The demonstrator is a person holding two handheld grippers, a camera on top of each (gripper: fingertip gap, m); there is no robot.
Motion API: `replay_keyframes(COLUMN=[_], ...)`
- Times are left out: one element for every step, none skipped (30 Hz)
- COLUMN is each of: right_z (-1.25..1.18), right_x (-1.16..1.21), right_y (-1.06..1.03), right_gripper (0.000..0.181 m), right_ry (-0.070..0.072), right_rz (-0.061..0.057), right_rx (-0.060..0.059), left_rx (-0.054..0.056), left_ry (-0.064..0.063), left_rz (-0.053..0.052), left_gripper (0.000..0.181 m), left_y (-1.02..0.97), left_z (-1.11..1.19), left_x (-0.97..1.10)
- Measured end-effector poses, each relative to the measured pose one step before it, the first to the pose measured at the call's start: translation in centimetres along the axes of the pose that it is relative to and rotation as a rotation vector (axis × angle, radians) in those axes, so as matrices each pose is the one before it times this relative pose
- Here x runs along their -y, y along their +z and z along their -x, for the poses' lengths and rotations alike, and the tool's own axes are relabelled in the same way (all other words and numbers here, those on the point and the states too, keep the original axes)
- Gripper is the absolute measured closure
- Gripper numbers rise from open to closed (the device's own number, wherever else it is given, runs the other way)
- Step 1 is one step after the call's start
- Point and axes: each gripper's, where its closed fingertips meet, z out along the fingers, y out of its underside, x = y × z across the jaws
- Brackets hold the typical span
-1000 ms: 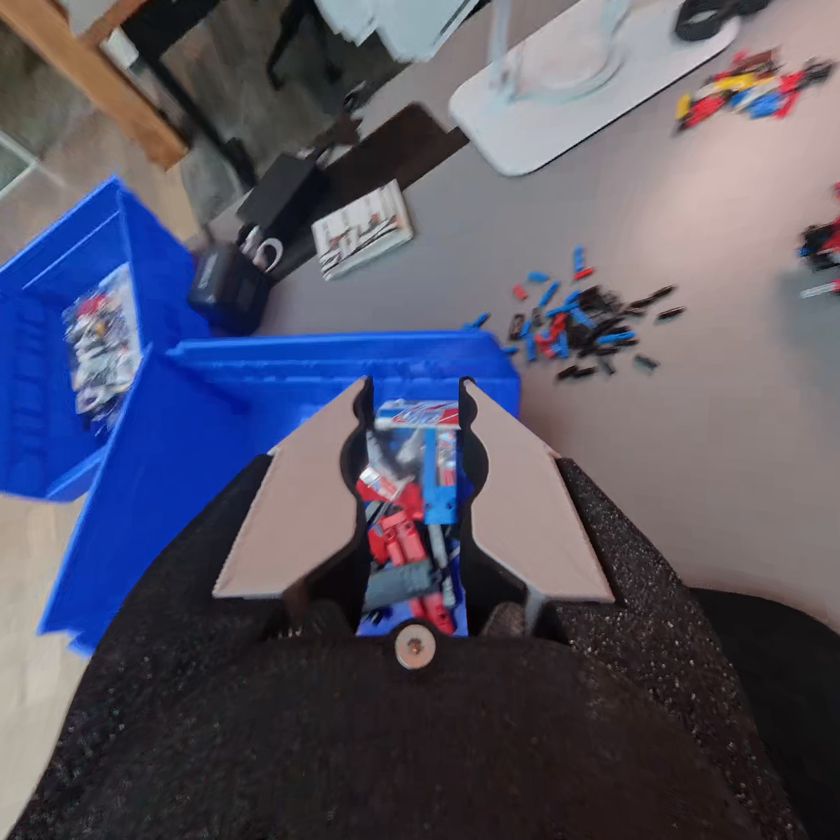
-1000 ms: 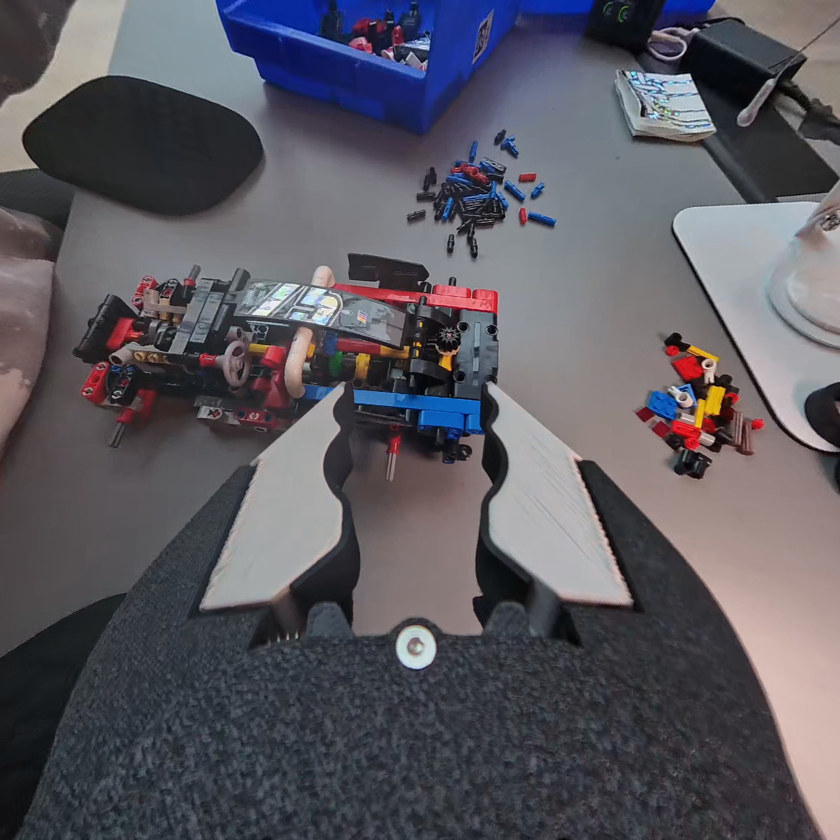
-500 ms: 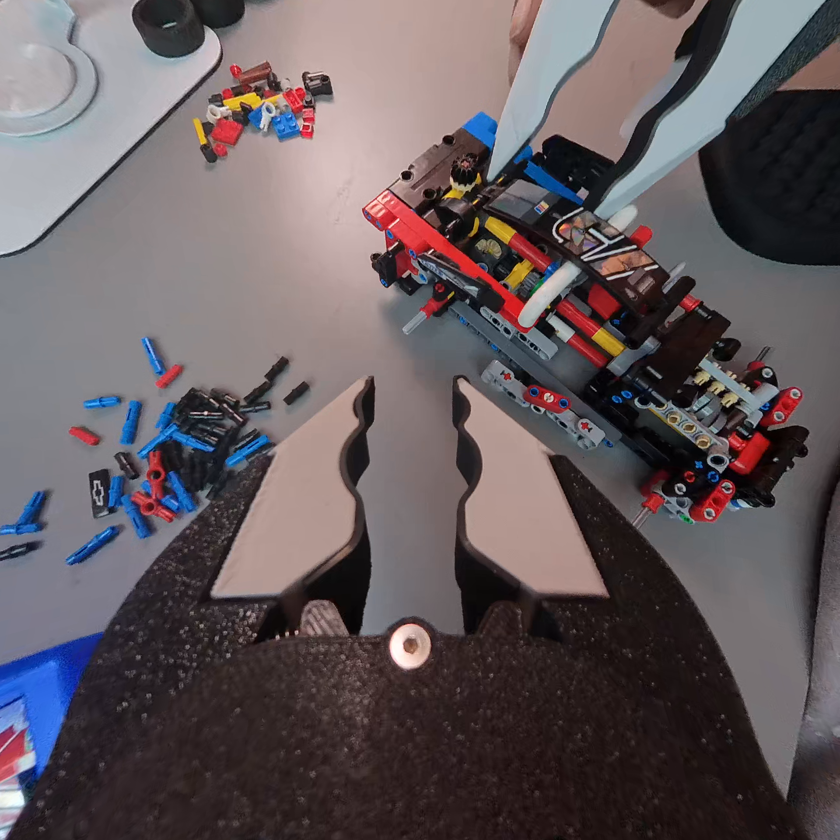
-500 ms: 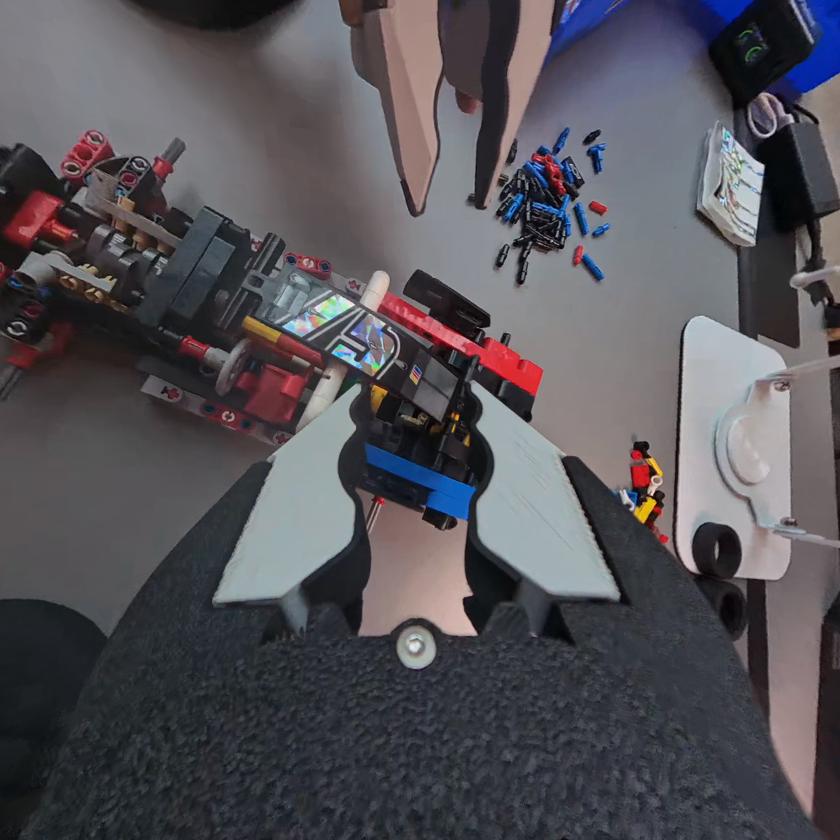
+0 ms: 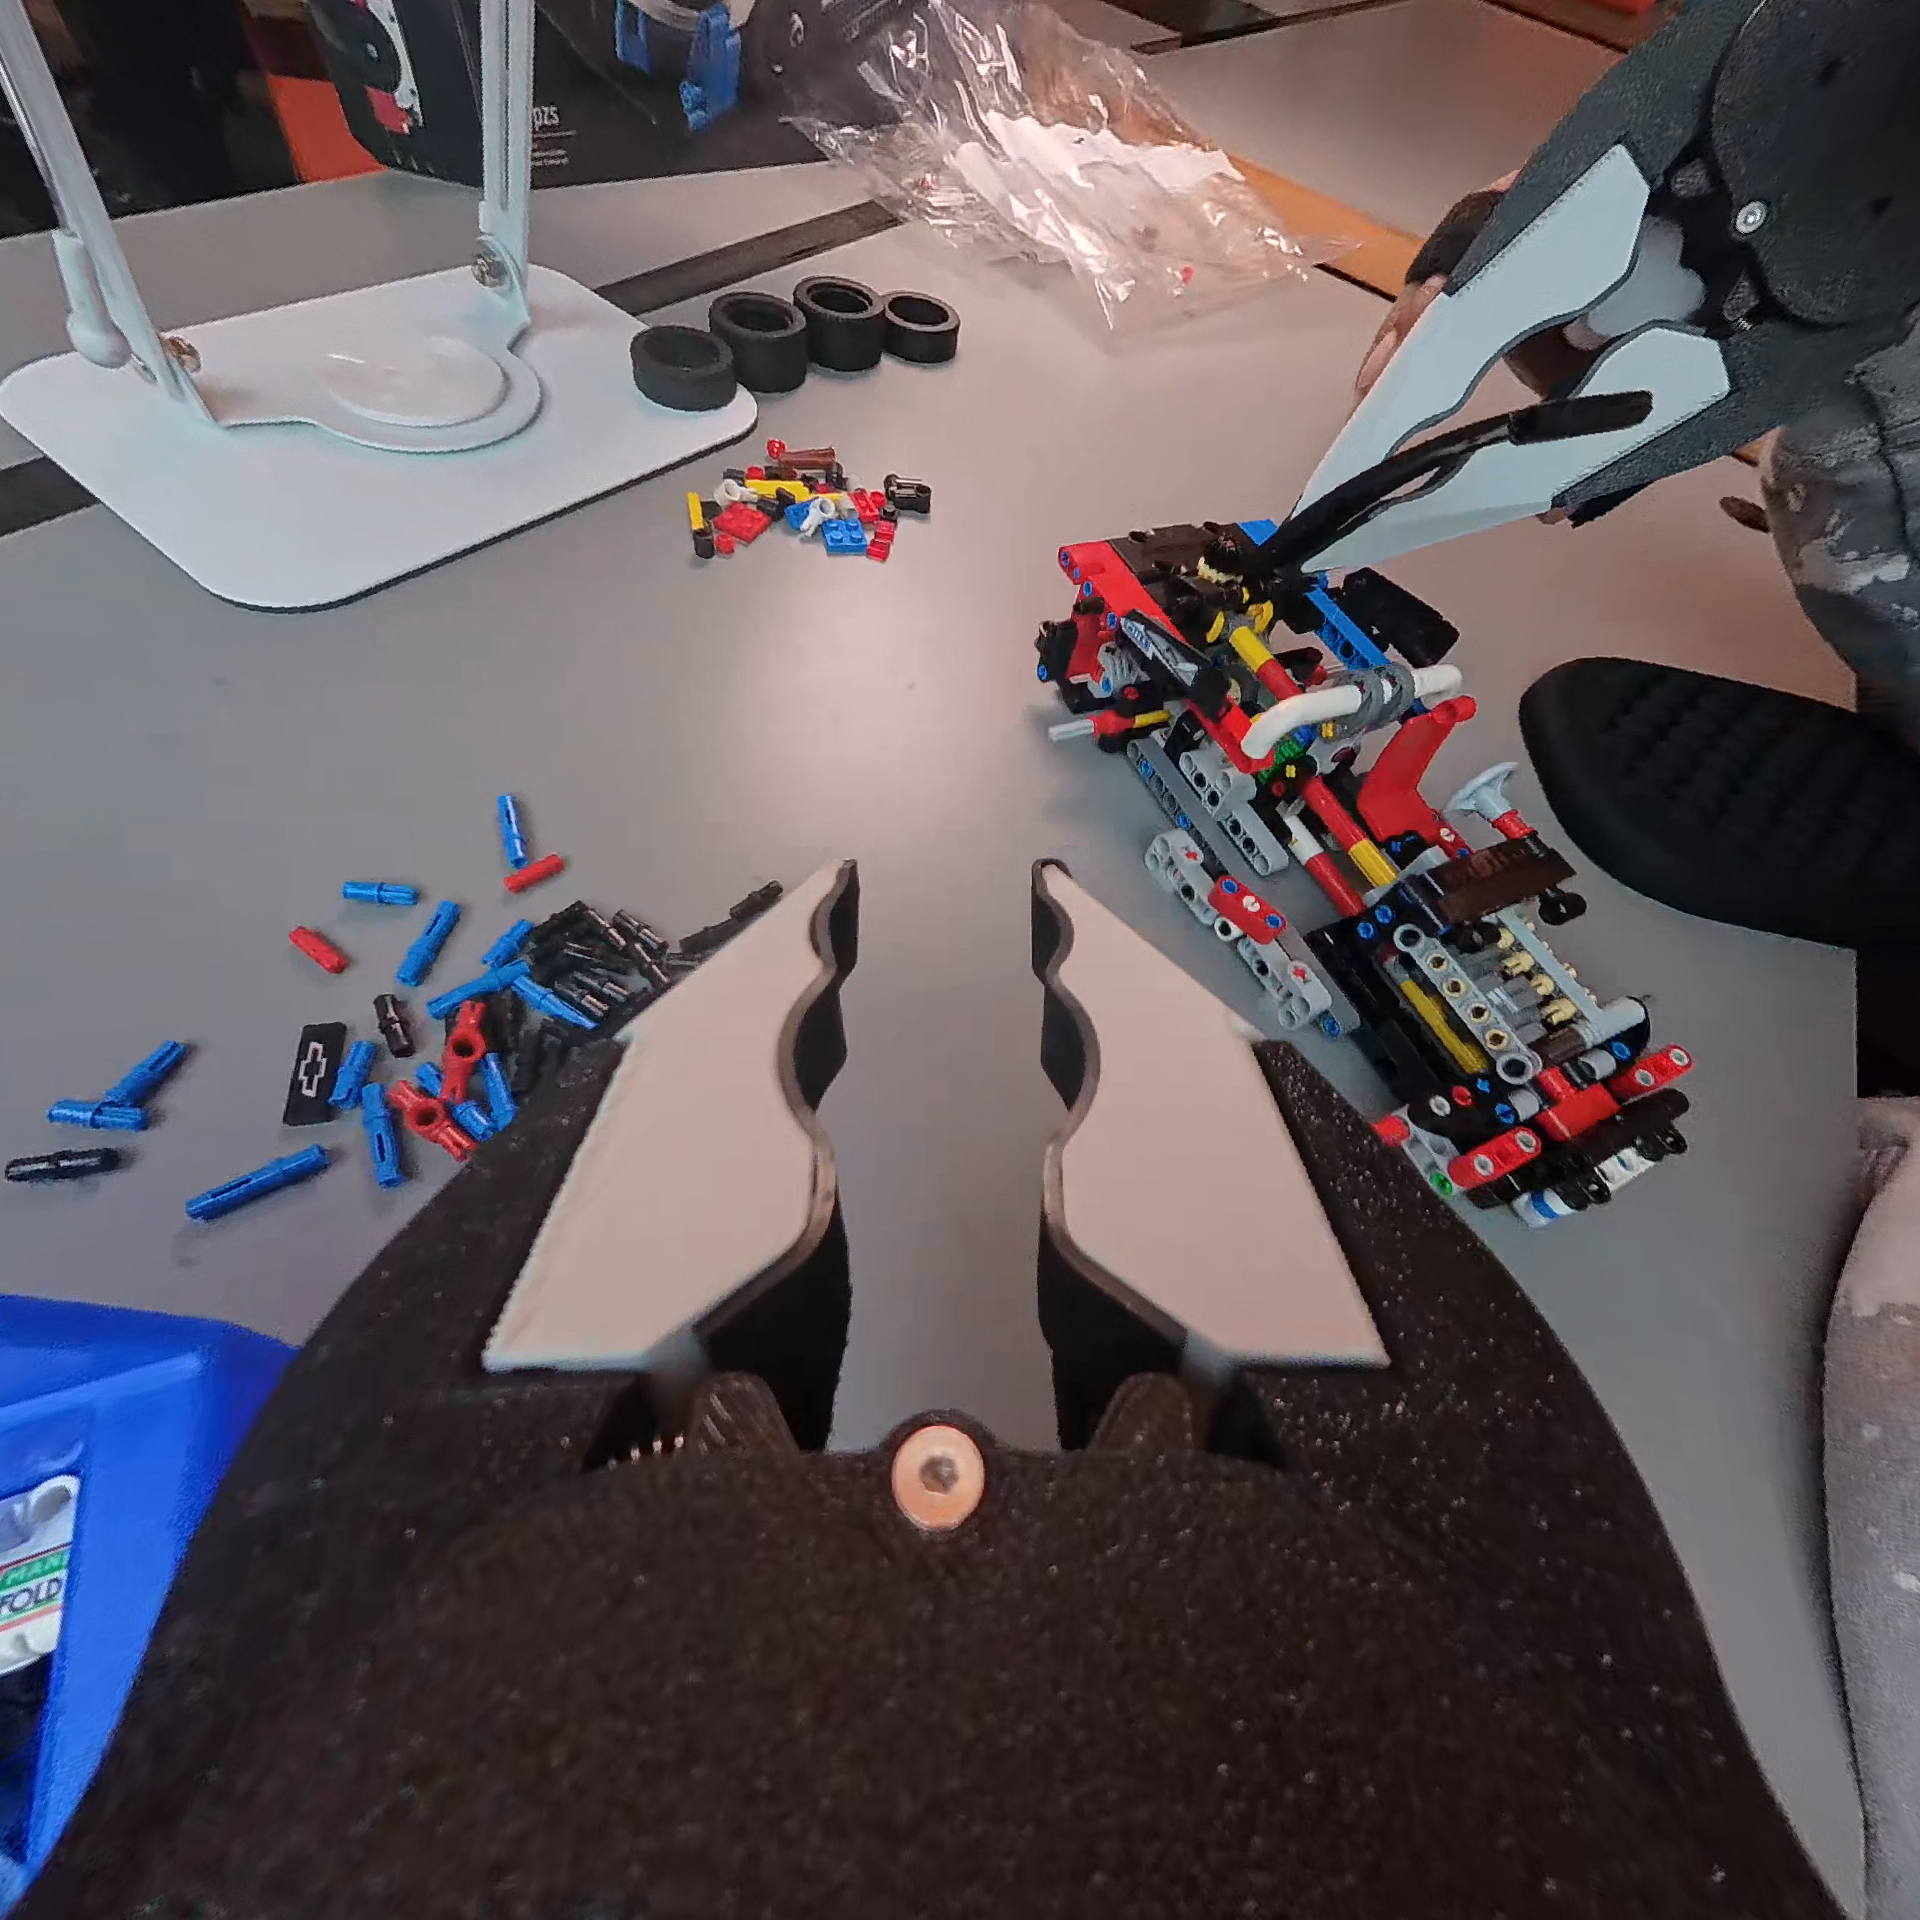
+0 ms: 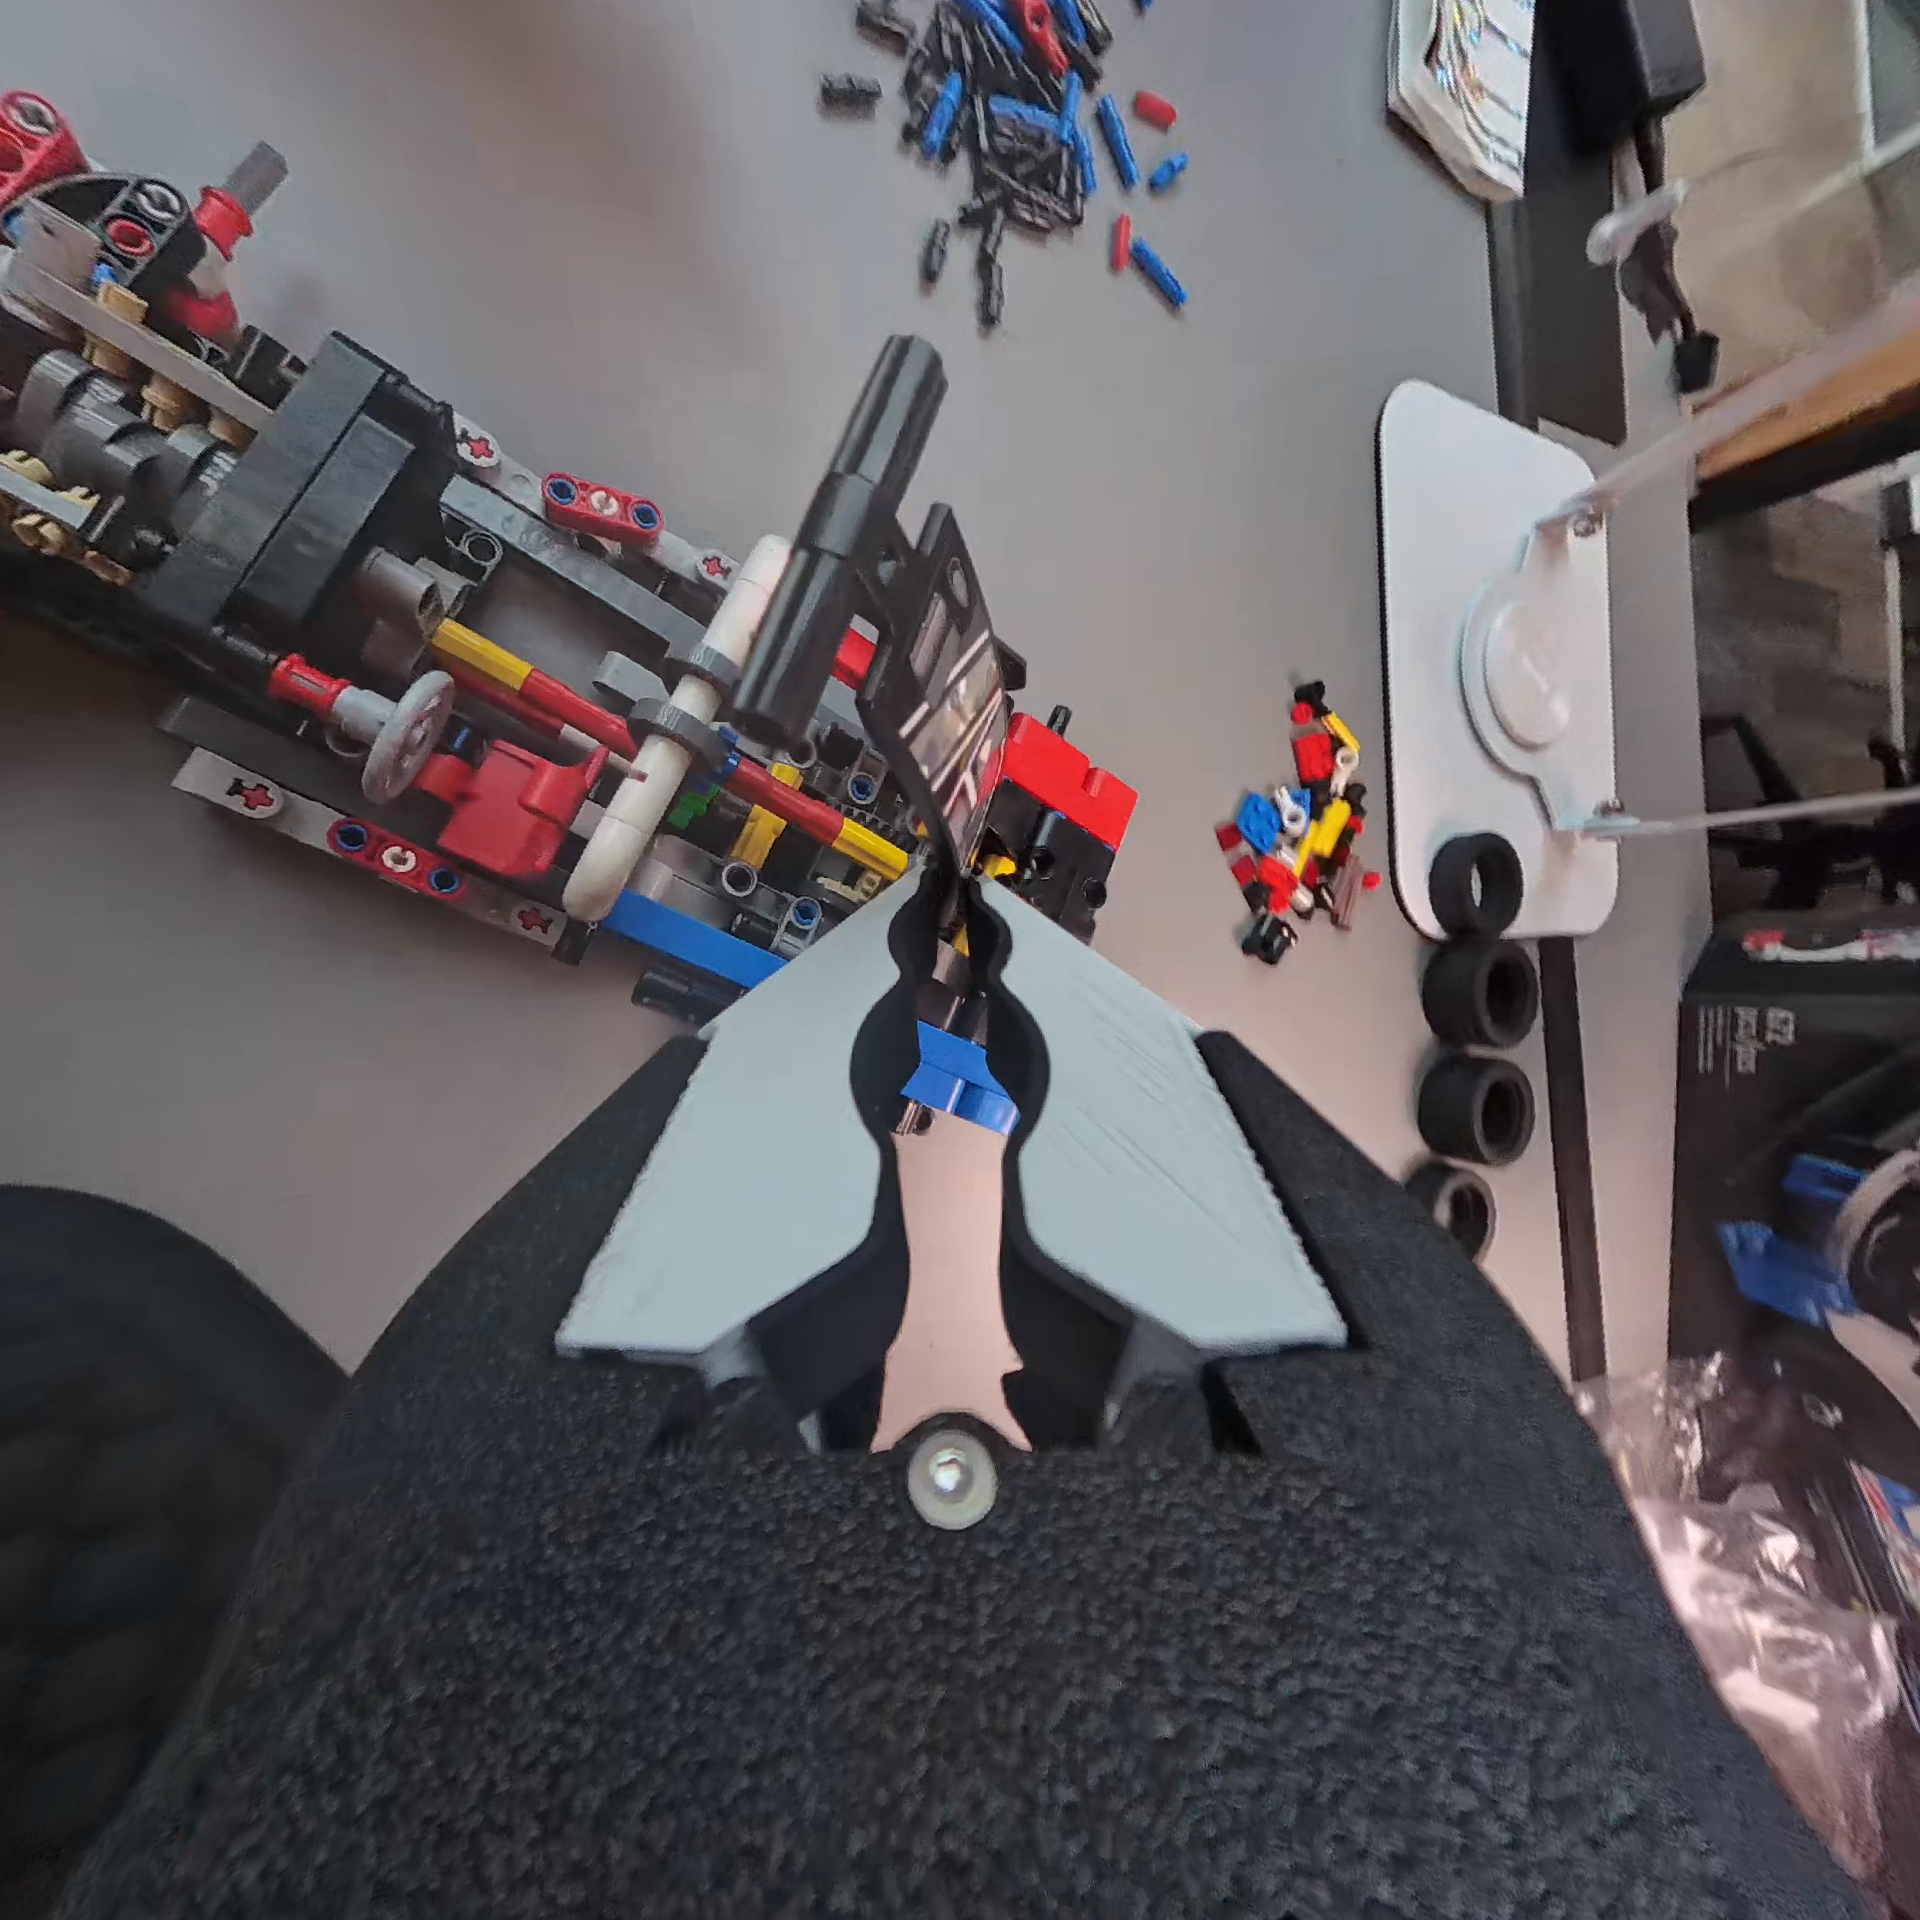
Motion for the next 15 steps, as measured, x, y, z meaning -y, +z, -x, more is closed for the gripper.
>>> replay_keyframes(right_z=[-0.385, -0.549, -0.619, -0.575, -0.638, -0.58, -0.546, -0.383, -0.198, -0.095, -0.058, -0.046, -0.063, -0.056, -0.067], right_x=[-0.903, -0.987, -1.005, -0.926, -0.816, -0.658, -0.496, -0.324, -0.193, -0.054, 0.004, 0.015, 0.005, 0.014, 0.001], right_y=[-0.356, -0.303, -0.225, -0.175, -0.135, -0.073, -0.05, -0.034, -0.039, -0.044, 0.036, 0.035, 0.02, 0.024, 0.039], right_gripper=[0.177, 0.177, 0.177, 0.178, 0.178, 0.178, 0.179, 0.179, 0.179, 0.179, 0.179, 0.179, 0.179, 0.179, 0.179], right_ry=[0.0285, 0.0285, 0.0305, 0.0374, 0.0575, 0.0758, 0.0784, 0.0742, 0.0666, 0.0617, 0.0601, 0.0411, 0.0374, 0.0456, 0.0456], right_rz=[0.0312, 0.0305, 0.0263, 0.0191, 0.013, 0.0051, -0.0048, -0.0137, -0.0178, -0.021, -0.019, -0.0177, -0.0134, -0.0099, -0.0092], right_rx=[-0.0232, -0.0311, -0.0322, -0.0266, -0.0241, -0.015, -0.0119, -0.0012, 0.0114, 0.0146, 0.0144, 0.0118, 0.0112, 0.0167, 0.0203], left_rx=[-0.0055, -0.0054, 0.0001, 0.0016, 0.0001, 0.0002, -0.0001, 0.0001, 0.0017, 0.0013, -0.0016, -0.0024, -0.0005, -0.0013, -0.0019], left_ry=[0.0026, 0.005, 0.0061, 0.006, 0.0022, -0.001, -0.0015, -0.0017, -0.0013, -0.001, -0.0017, -0.0025, -0.0018, 0.0001, 0.0002], left_rz=[-0.0016, 0.0056, 0.0059, 0.0024, 0.0015, -0.0018, -0.0047, -0.0035, -0.0029, -0.0026, 0.0001, 0.0022, 0.0011, 0.0007, 0.0029], left_gripper=[0.15, 0.15, 0.149, 0.149, 0.149, 0.149, 0.149, 0.149, 0.149, 0.149, 0.149, 0.149, 0.149, 0.149, 0.149], left_y=[0.068, 0.06, 0.038, 0.001, -0.007, -0.031, -0.041, -0.046, -0.034, -0.01, 0.02, 0.054, 0.059, 0.058, 0.072], left_z=[-0.144, -0.161, -0.087, -0.041, -0.039, -0.015, -0.014, -0.001, 0.033, 0.019, -0.025, -0.029, -0.033, -0.044, -0.06], left_x=[-0.046, -0.144, -0.148, -0.1, -0.063, 0.001, 0.063, 0.05, 0.052, 0.036, -0.024, -0.062, -0.054, -0.052, -0.082])
